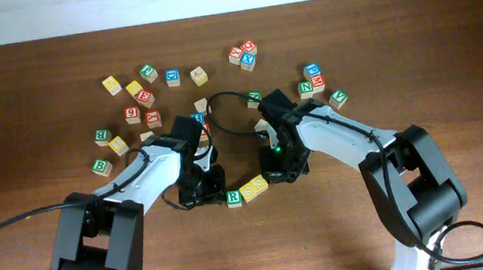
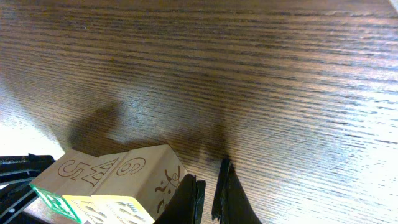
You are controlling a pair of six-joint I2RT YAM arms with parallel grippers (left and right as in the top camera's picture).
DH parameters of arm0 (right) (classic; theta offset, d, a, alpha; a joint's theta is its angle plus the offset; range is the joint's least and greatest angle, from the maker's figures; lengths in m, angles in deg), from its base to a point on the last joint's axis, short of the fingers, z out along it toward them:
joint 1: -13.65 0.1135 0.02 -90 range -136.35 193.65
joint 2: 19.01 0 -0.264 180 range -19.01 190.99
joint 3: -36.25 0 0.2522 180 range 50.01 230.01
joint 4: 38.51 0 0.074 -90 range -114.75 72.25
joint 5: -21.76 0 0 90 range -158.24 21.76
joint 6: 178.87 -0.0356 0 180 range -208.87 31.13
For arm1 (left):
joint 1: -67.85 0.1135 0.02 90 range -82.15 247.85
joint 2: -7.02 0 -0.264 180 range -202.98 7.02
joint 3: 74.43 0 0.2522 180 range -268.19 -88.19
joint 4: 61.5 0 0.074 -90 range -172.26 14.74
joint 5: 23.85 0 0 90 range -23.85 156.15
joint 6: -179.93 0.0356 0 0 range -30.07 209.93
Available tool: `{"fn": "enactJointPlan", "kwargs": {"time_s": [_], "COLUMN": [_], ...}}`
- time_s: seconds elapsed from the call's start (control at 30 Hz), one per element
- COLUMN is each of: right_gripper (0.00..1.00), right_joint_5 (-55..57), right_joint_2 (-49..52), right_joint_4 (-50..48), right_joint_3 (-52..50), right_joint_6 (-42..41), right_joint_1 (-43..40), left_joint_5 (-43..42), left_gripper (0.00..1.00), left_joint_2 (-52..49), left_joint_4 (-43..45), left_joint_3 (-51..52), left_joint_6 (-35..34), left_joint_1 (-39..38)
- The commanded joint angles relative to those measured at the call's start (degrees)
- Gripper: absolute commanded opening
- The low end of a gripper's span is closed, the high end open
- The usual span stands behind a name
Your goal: Spell out RSS
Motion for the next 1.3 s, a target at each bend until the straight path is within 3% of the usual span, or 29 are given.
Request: {"fn": "enactJointPlan", "kwargs": {"time_s": [0.0,0.63,1.27], "right_gripper": [0.04,0.04,0.05], "right_joint_5": [3.7,3.7,3.4], "right_joint_2": [0.9,0.9,0.9], "right_joint_4": [0.0,-0.1,-0.1], "right_joint_3": [-0.9,-0.9,-0.9], "right_joint_6": [0.2,0.2,0.2], "right_joint_1": [0.4,0.4,0.4], "left_joint_5": [-1.1,-6.3,-3.8], "left_gripper": [0.00,0.00,0.00], "left_joint_2": [-1.2,-1.2,-1.2], "left_joint_4": [-0.1,-3.5,-0.3], "left_joint_3": [0.6,0.6,0.6], "left_joint_6": [0.7,0.7,0.3], "left_joint_1": [0.1,0.0,2.3]}}
